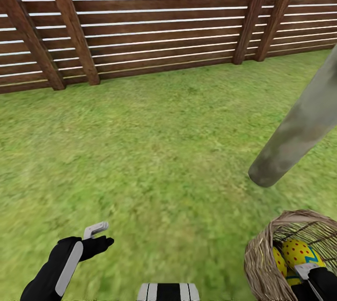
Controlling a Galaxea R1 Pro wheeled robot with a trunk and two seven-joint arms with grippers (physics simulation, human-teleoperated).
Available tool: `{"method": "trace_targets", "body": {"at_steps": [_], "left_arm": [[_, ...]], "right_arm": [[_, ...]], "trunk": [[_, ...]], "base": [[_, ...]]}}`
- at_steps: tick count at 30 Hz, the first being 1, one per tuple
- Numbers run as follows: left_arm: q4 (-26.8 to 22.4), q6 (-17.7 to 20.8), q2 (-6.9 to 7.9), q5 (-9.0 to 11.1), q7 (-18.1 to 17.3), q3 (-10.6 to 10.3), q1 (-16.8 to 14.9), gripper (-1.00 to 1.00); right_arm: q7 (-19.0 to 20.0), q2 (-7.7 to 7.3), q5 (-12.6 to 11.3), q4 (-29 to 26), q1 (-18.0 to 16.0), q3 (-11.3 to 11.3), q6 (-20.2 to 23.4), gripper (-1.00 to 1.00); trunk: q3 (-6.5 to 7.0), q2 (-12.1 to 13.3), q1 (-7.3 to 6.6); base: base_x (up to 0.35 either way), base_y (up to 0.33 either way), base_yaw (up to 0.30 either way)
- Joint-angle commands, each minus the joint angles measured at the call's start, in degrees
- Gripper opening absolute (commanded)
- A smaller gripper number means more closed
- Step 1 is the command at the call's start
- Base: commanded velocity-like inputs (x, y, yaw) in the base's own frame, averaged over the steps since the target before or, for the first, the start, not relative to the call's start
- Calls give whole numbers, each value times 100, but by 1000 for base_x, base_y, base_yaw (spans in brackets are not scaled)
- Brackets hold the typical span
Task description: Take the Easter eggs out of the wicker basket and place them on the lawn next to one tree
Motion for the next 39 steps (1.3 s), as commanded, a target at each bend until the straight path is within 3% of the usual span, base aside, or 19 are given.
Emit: {"method": "trace_targets", "body": {"at_steps": [1,10,14,18,32,33,39], "left_arm": [[-7,23,1,63,54,0,-2,100],[-4,14,1,63,54,-3,-2,100],[0,6,1,63,54,0,-2,100],[8,2,1,63,54,-2,-2,100],[3,1,1,63,54,4,-2,100],[3,1,1,64,54,3,-2,100],[2,-7,0,71,54,3,-2,100]], "right_arm": [[36,-4,50,-8,-2,11,22,100],[32,-13,56,-114,-2,-2,-132,100],[30,-7,82,-121,-2,-359,-263,100],[28,-4,99,-130,-2,-517,-282,100],[35,56,111,-140,-2,-500,-289,100],[34,57,111,-177,-2,-499,-300,-100],[28,57,88,-349,-2,-496,-321,-100]], "trunk": [[-27,-3,1],[-227,-16,24],[-315,-21,35],[-404,-26,45],[-692,-44,79],[-692,-44,79],[-692,-44,79]], "base": [[0,0,0],[0,0,0],[0,0,0],[0,0,0],[0,0,0],[0,0,0],[0,0,0]]}}
